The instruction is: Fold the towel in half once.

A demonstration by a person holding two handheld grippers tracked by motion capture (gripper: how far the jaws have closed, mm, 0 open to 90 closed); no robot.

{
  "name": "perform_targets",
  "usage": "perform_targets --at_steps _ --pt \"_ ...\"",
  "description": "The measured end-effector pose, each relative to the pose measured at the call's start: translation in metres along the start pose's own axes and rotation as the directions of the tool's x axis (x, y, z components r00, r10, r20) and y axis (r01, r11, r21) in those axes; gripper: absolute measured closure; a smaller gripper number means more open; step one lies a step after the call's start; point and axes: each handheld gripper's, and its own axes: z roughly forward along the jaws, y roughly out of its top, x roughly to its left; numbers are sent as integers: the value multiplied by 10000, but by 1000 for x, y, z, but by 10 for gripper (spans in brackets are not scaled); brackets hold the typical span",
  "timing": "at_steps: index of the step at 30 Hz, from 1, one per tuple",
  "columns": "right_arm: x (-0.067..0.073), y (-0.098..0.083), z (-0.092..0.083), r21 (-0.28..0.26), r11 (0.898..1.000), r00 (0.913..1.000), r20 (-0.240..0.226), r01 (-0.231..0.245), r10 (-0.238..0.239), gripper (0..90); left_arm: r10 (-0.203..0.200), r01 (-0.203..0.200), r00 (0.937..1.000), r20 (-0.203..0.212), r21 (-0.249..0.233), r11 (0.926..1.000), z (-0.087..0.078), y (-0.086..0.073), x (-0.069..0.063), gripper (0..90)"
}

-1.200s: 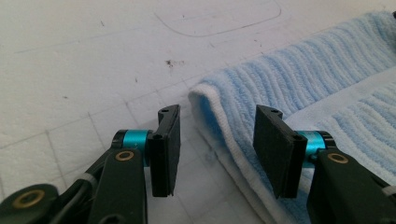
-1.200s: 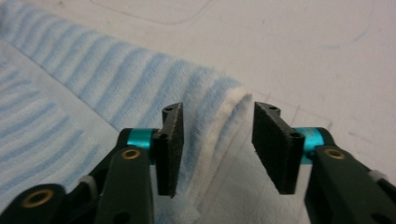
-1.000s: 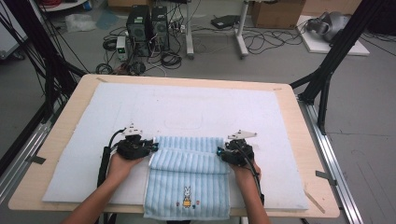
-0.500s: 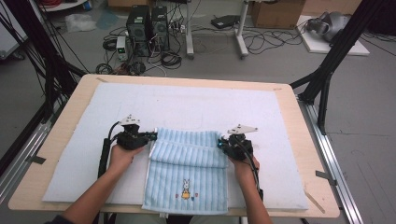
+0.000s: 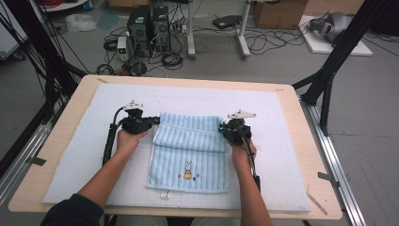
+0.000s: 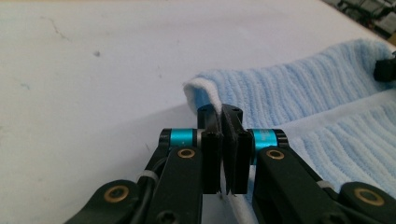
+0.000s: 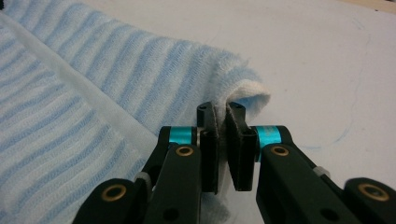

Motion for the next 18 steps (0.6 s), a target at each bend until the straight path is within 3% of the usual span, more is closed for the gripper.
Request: perform_targets --at_steps 3,6,13,18 --pt "-3 3 5 -22 9999 9999 131 -101 102 844 69 -73 9999 135 312 9995 7 -1 5 861" --pt "-3 3 8 -86 9999 9994 348 -87 90 844 55 -57 9998 182 64 10000 9 -2 7 861" --pt "-5 1 16 119 9997 9989 413 -211 206 836 -37 30 9995 306 207 9998 12 -4 9 850" --pt "-9 1 11 6 9992 9980 490 -411 411 712 -379 378 9981 477 30 9993 4 0 11 639"
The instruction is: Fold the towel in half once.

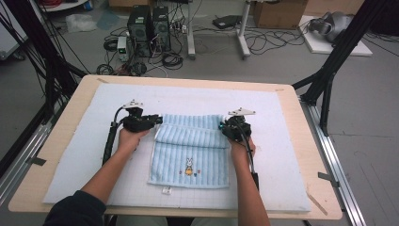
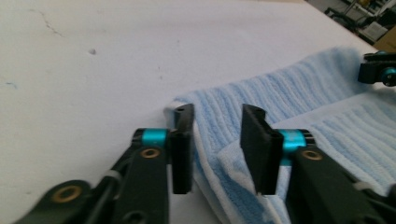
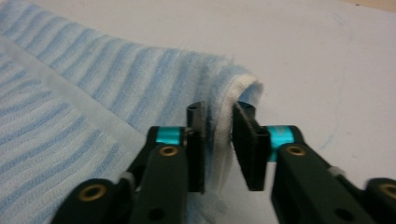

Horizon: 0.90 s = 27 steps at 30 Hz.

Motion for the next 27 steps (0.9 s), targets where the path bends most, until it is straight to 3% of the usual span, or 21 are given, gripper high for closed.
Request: perform_targets --at_steps 5,9,14,17,22,25,27 --pt "-8 1 -12 -310 9990 9993 -186 -332 327 562 152 -150 9999 27 -494 9987 -14 7 -3 540" --pt "-14 0 -23 -414 9971 9972 -414 -636 619 493 443 -431 9986 289 -421 9982 -19 8 -8 530" --pt "-19 -5 -34 -271 9991 9976 -622 -318 301 519 908 -909 9944 537 -14 9959 -13 5 -18 537" --pt "-21 -9 -37 -181 9991 9954 -882 -394 376 528 1138 -1161 9915 636 344 9926 -5 0 -24 534" --pt "-16 -14 -30 369 9989 9902 -1355 -299 346 510 1550 -1591 9870 431 1209 9798 8 -7 -30 546" --pt "-11 -17 -18 1035 9946 9896 -1417 -90 237 546 1808 -1835 9830 310 1682 9685 12 -12 -31 635" --pt "-10 -19 -14 1244 9922 9877 -1552 10 184 669 1971 -1988 9800 264 1617 9666 9 -11 -33 766"
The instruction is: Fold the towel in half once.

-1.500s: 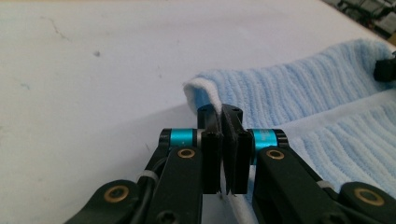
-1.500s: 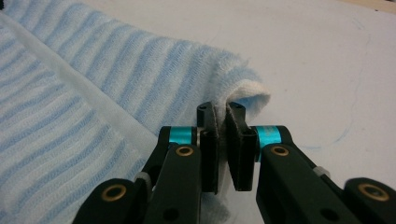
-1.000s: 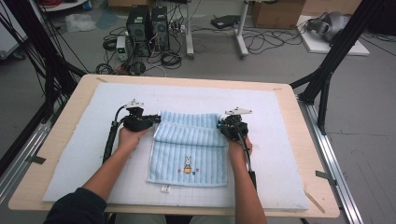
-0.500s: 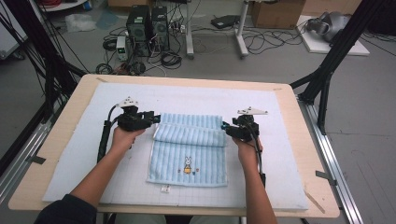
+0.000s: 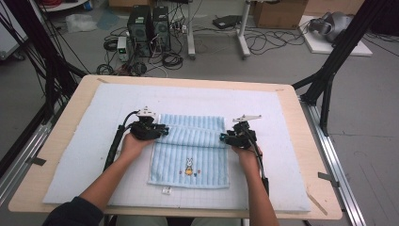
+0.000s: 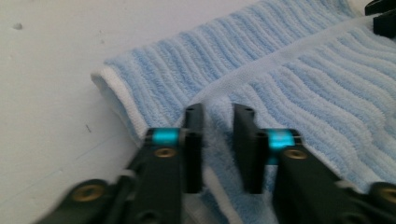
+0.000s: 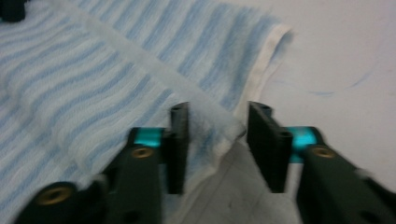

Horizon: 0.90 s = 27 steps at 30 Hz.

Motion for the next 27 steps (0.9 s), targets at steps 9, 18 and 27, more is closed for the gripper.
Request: perform_targets --at_steps 9,18,27 --pt "8 -4 -12 -286 9977 9979 225 610 -603 776 99 -53 9989 448 -1005 9949 -23 -5 -8 876" --pt "22 -15 -31 -796 9898 9929 6 1184 -1187 808 67 124 9943 1068 -1776 9840 -49 -16 -18 877" --pt "36 -33 -53 -1279 9833 9909 -219 1291 -1330 811 444 -227 9927 1124 -1877 9820 -68 -34 -33 893"
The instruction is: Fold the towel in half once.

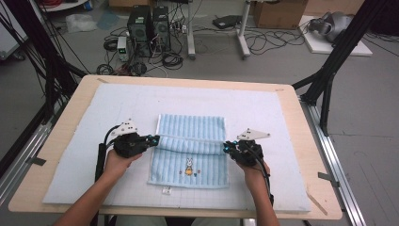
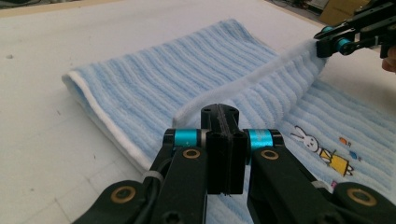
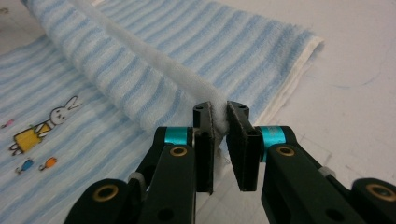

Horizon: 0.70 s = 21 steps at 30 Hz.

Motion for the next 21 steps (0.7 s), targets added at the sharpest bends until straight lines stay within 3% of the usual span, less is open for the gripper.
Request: perform_targets --at_steps 6,13,16,17,19,21 --pt "8 -11 -5 -36 9999 9999 4 -150 150 811 -321 320 9994 -112 -64 9995 -9 -13 -4 894" --pt "20 -14 -17 -398 9991 9999 -52 -160 158 814 -211 208 9997 -117 -257 9995 -20 -18 -13 895" --pt "22 -16 -17 -340 9993 9999 -12 -132 132 814 59 -61 9997 -234 -115 9999 -18 -21 -15 893" --pt "22 -17 -17 -301 9994 9999 7 -148 149 814 213 -212 9989 -414 36 9998 -16 -22 -15 849" --pt "22 -18 -16 -280 9994 9998 -10 -191 191 814 381 -336 9947 -953 490 9982 -9 -24 -18 575" --pt "22 -19 -15 -281 9994 9998 -46 -204 203 814 741 -665 9903 -1179 665 9956 -4 -25 -21 505"
